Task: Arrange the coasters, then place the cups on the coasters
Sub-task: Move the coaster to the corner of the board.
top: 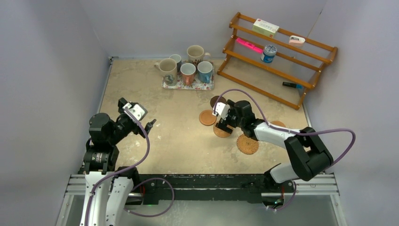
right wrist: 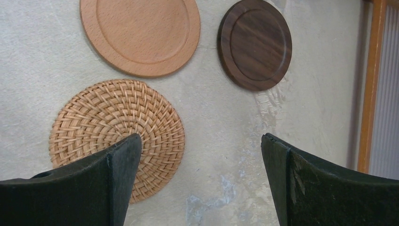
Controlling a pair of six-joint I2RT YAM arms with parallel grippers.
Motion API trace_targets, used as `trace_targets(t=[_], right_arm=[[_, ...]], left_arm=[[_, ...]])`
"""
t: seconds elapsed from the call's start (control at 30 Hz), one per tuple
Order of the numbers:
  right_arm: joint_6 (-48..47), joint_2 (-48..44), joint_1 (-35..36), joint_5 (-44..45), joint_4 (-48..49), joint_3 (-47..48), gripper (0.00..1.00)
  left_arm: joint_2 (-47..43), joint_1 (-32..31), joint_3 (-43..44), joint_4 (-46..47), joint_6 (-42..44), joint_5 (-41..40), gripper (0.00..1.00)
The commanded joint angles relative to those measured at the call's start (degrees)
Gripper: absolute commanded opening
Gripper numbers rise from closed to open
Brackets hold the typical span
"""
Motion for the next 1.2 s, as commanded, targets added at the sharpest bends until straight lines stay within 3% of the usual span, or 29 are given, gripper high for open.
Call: trace_targets(t=[0.0, 0.53, 0.93, 1.17], right_arm=[[-4.04, -2.60, 0.33, -0.43, -7.44, 3.28, 0.99], [-13.70, -17.80, -1.25, 8.78, -36.38, 1.74, 0.99], [-14.81, -18.78, -1.97, 12.36, -39.75, -3.08, 0.99], [-17.70, -16.71, -1.88, 8.71, -39.50, -5.30, 0.99]], left_arm=[[-0.26, -0.29, -0.24, 0.81, 1.26, 1.49, 1.00], [-0.30, -0.27, -0.16, 0.46, 1.38, 2.03, 1.00], [0.03, -0.28, -0.16, 0.51, 1.45, 1.86, 1.00], [0.03, -0.26, -0.16, 0.47, 1.51, 1.93, 1.00]])
